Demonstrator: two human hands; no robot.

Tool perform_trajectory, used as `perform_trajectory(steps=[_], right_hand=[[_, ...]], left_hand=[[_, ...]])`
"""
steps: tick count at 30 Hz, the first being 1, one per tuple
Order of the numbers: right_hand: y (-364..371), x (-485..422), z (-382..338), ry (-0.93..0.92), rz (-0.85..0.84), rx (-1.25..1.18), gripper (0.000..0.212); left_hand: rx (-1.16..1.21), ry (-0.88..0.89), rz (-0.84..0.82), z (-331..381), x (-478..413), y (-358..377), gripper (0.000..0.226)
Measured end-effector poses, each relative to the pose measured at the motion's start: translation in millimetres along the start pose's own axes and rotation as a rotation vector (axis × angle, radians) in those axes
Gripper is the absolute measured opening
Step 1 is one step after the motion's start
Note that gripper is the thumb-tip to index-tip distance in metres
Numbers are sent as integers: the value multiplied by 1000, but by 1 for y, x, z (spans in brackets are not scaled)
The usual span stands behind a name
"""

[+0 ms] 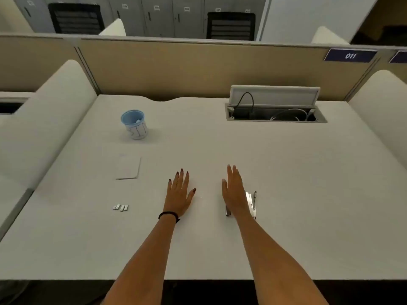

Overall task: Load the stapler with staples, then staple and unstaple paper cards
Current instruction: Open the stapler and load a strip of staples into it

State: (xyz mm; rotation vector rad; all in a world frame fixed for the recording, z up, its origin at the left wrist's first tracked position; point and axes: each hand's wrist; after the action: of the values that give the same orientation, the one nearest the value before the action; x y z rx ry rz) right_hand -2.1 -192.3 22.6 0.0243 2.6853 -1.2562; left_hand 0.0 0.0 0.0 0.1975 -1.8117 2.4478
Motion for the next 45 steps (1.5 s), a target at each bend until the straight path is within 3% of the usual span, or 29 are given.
perform_trajectory(steps=[9,13,17,19,25,28,32,37,40,45], right_hand=[[24,35,11,17,-50,181,51],[28,38,9,120,-52,80,43],[24,39,9,206,75,-36,40],[24,41,10,146,31,96,43],[26,37,11,171,44,-23,28],[24,34,12,161,53,-74,27],[21,33,3,162,87,-213,39],[19,22,-21,131,66,-359,59],[19,14,-32,83,57,-356,63],[12,1,-47,19,88,-353,65]], left_hand=[[1,2,6,-7,15,23,98],[0,-3,20,-9,18,27,92],[8,-16,28,-7,17,29,93],[25,-25,14,-7,17,29,98],[47,0,-20,-10,15,28,107],[69,8,-52,-7,14,24,97],[248,11,-172,9,6,16,73],[756,-96,-388,44,4,-4,46],[899,-94,-260,56,4,-7,31],[1041,-143,-86,63,0,-11,26]])
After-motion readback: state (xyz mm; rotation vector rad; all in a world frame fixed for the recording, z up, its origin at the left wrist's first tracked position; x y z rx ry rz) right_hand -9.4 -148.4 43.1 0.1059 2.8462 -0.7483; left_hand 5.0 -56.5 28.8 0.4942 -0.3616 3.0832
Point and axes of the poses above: each hand's wrist, its own x-axis away from the middle knuckle, its own y-axis out of the palm, z = x × y, and after that the axes turned 10 degrees about -y, right-handed
